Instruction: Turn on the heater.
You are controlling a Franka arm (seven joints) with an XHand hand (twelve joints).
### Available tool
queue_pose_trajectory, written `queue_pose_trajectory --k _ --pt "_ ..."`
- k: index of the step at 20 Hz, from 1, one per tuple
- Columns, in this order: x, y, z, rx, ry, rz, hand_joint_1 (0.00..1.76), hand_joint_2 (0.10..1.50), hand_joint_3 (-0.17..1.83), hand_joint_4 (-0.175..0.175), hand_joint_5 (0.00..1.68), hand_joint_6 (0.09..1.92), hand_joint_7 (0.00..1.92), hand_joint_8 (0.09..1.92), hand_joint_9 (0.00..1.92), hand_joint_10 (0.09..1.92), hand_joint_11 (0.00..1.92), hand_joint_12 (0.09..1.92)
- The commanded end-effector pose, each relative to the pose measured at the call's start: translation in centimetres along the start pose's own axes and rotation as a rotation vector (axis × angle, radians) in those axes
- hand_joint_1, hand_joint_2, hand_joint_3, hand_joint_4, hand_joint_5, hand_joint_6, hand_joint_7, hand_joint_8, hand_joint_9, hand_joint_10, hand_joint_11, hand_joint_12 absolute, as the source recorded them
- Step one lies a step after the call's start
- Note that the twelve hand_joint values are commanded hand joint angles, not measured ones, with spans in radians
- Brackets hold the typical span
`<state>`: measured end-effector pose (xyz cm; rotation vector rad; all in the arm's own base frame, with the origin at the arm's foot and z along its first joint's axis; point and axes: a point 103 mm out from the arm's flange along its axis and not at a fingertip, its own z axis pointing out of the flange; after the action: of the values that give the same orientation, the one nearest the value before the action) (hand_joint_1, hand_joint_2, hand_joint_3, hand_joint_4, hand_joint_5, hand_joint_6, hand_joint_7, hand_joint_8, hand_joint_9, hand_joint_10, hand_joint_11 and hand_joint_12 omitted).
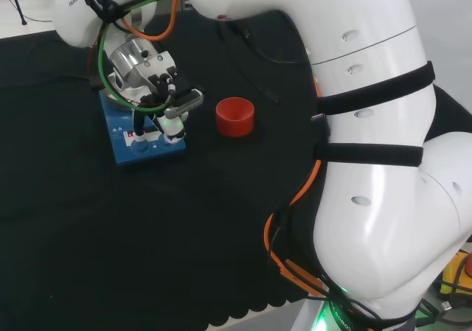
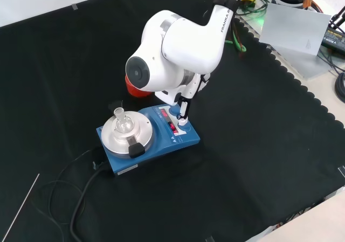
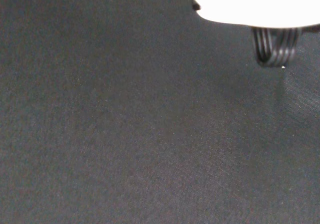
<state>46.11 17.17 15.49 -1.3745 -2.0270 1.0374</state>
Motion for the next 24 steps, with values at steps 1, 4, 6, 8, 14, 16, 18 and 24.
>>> queue_pose_trajectory --k 1,4,6,8,14,16,18,24 --pt "-0.1 0.4 0.3 0.007 0.005 -0.002 1.61 0.4 1.46 -0.013 0.37 0.12 1.85 1.86 1.92 1.69 1.75 1.48" --pt "0.0 -0.3 -0.3 -0.017 0.015 -0.015 1.61 0.4 1.46 -0.013 0.37 0.11 1.85 1.86 1.92 1.69 1.75 1.48" --pt "0.2 -1.7 -1.7 -0.051 0.018 -0.03 1.61 0.4 1.46 -0.013 0.37 0.11 1.86 1.86 1.92 1.69 1.75 1.48" --pt "0.4 -3.2 -3.1 -0.079 0.016 -0.036 1.61 0.4 1.46 -0.013 0.37 0.11 1.86 1.86 1.92 1.69 1.75 1.48" --pt "0.0 -6.4 -4.9 -0.113 0.012 -0.02 1.61 0.4 1.46 -0.014 0.38 0.11 1.86 1.86 1.92 1.69 1.75 1.48" --pt "-0.2 -7.1 -5.1 -0.119 0.015 -0.011 1.61 0.4 1.46 -0.014 0.38 0.11 1.86 1.86 1.92 1.69 1.75 1.48" --pt "-0.4 -7.7 -5.1 -0.124 0.016 -0.003 1.61 0.4 1.46 -0.014 0.38 0.11 1.86 1.86 1.92 1.69 1.75 1.48" --pt "-0.4 -8.7 -5.3 -0.133 0.012 0.012 1.61 0.4 1.46 -0.015 0.39 0.11 1.86 1.86 1.92 1.68 1.75 1.48"
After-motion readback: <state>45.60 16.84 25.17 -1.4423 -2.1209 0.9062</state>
